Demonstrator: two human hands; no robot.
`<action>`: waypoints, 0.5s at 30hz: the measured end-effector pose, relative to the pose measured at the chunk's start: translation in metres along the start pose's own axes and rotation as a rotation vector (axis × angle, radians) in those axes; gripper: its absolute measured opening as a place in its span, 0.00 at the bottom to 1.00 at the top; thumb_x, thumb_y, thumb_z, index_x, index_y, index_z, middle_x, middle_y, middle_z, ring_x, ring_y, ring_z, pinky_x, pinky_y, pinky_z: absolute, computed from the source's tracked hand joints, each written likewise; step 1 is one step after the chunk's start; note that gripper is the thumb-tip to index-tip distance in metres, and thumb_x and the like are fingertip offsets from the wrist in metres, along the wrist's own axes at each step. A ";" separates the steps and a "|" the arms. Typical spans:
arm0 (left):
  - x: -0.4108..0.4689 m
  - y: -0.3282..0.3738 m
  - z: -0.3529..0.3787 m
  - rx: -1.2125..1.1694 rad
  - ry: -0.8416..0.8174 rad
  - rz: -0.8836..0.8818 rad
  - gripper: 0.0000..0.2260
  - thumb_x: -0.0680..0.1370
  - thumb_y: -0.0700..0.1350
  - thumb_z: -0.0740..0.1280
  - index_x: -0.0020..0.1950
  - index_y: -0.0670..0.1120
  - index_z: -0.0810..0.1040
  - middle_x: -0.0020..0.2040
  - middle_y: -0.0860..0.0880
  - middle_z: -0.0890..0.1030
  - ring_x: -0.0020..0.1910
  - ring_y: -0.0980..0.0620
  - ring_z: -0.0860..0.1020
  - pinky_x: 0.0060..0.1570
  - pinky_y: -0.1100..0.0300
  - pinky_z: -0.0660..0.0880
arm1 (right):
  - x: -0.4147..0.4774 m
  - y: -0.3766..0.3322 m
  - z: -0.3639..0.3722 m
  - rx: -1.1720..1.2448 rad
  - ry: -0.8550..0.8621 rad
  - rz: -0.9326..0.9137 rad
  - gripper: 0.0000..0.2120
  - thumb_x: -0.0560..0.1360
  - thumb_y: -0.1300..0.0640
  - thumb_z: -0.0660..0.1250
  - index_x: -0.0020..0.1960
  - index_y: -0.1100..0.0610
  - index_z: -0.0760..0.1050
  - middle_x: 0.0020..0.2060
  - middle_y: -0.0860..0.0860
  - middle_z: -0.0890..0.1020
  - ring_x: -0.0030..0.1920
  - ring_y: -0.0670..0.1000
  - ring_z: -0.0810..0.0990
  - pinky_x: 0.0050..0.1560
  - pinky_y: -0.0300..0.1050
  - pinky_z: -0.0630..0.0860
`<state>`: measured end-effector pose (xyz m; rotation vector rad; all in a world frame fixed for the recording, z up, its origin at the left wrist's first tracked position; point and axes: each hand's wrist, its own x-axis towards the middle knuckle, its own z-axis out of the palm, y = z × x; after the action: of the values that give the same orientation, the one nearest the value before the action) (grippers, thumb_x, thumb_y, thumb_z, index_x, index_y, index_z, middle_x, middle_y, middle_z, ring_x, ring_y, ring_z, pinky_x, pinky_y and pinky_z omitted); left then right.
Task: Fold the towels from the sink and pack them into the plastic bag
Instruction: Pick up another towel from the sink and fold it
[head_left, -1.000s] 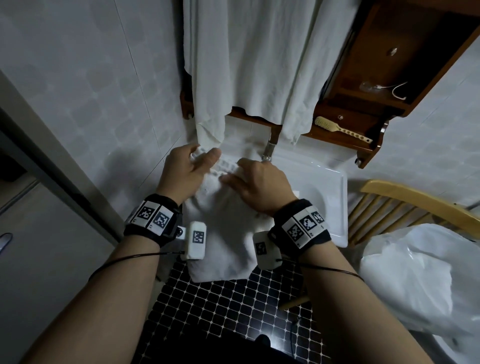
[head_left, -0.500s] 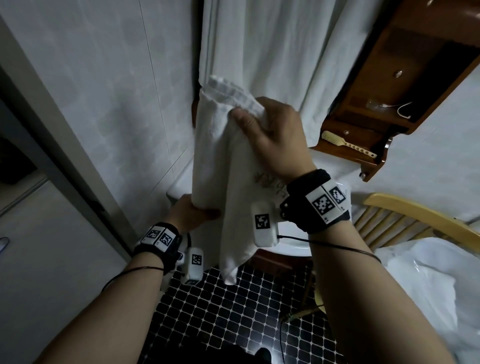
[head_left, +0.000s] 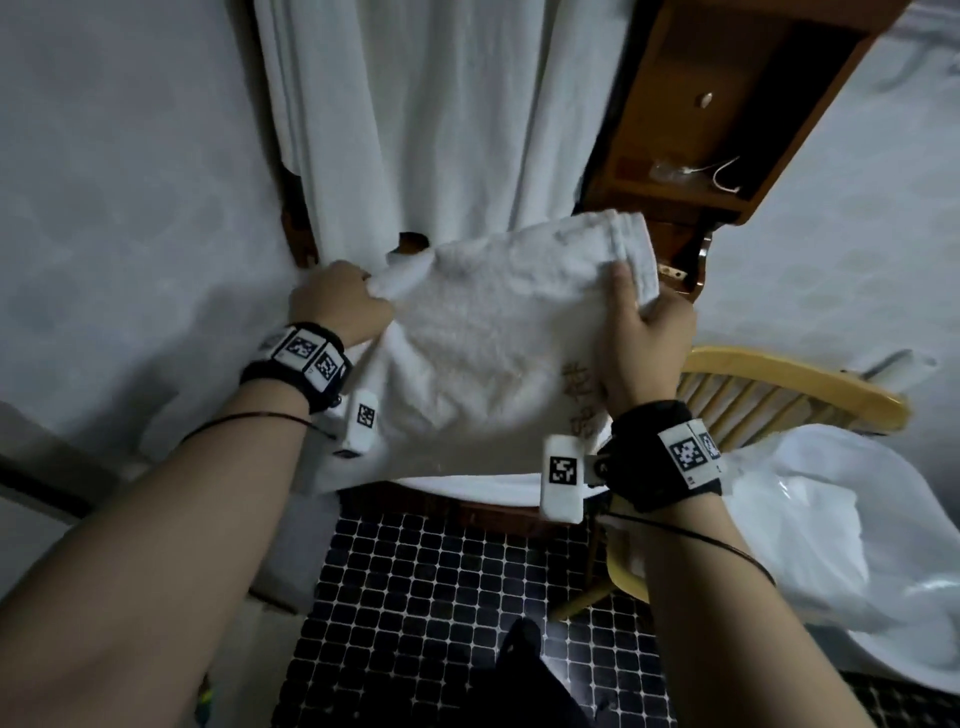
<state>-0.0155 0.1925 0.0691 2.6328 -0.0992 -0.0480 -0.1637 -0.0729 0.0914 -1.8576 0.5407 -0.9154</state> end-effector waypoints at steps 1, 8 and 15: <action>0.013 0.012 0.009 0.071 -0.025 0.031 0.10 0.70 0.47 0.68 0.47 0.44 0.82 0.47 0.43 0.84 0.47 0.38 0.82 0.50 0.52 0.79 | 0.008 0.017 -0.005 -0.043 0.001 0.041 0.28 0.82 0.42 0.67 0.33 0.60 0.68 0.27 0.51 0.70 0.28 0.48 0.67 0.30 0.49 0.63; 0.054 0.093 0.152 0.227 -0.234 0.019 0.20 0.77 0.45 0.70 0.69 0.51 0.74 0.71 0.43 0.70 0.70 0.37 0.69 0.72 0.39 0.64 | 0.078 0.180 -0.025 -0.419 -0.241 0.429 0.23 0.84 0.39 0.63 0.56 0.61 0.78 0.47 0.62 0.84 0.51 0.65 0.83 0.48 0.50 0.75; 0.032 0.132 0.292 0.201 -0.861 0.142 0.22 0.80 0.47 0.68 0.73 0.59 0.74 0.76 0.48 0.70 0.71 0.45 0.74 0.70 0.51 0.72 | 0.113 0.286 -0.057 -0.565 -0.283 0.750 0.20 0.84 0.46 0.63 0.68 0.59 0.73 0.63 0.66 0.80 0.64 0.68 0.79 0.61 0.58 0.75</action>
<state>-0.0067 -0.0659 -0.1223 2.5934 -0.6005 -1.1633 -0.1318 -0.3095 -0.1099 -1.9722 1.2919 0.0143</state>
